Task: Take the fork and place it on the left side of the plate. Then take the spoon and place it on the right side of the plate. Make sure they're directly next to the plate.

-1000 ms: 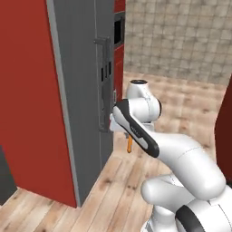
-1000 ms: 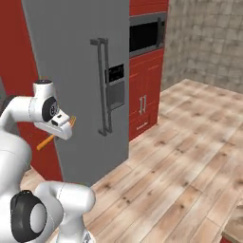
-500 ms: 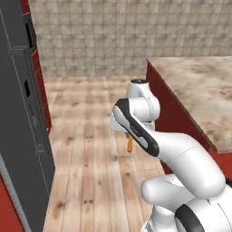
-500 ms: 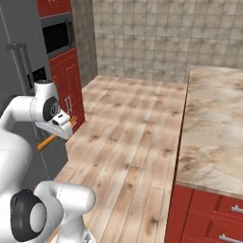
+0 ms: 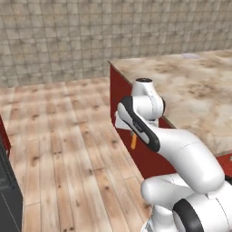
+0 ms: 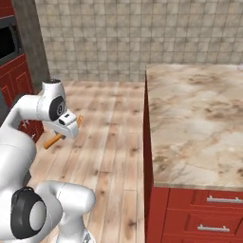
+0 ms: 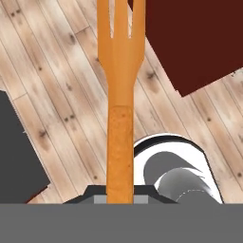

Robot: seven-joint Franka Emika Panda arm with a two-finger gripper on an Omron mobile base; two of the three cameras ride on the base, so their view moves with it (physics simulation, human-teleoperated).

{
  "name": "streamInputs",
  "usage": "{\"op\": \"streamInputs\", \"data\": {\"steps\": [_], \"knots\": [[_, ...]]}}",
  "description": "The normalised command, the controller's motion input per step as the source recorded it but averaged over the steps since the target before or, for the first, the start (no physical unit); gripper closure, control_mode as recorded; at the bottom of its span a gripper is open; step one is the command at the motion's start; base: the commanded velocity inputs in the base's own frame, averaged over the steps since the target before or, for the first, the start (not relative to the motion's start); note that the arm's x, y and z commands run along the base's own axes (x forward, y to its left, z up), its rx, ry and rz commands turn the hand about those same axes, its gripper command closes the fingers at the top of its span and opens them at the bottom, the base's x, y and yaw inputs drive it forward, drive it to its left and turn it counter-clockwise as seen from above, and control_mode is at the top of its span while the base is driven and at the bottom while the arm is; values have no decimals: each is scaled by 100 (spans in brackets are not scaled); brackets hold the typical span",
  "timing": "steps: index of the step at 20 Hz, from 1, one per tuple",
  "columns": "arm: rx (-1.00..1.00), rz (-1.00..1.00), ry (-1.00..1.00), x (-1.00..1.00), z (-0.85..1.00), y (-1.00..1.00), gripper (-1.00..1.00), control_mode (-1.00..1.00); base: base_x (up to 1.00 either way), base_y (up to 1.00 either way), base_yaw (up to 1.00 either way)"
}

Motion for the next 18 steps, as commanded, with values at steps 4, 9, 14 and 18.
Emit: {"op": "streamInputs", "data": {"steps": [4,9,14,18], "knots": [[0,0,0,0,0,0,100,100,16,0,-1],[0,0,0,0,0,0,100,100,89,10,-14],[0,0,0,0,0,0,100,100,100,57,-14],[0,0,0,0,0,0,100,100,100,47,-5]]}}
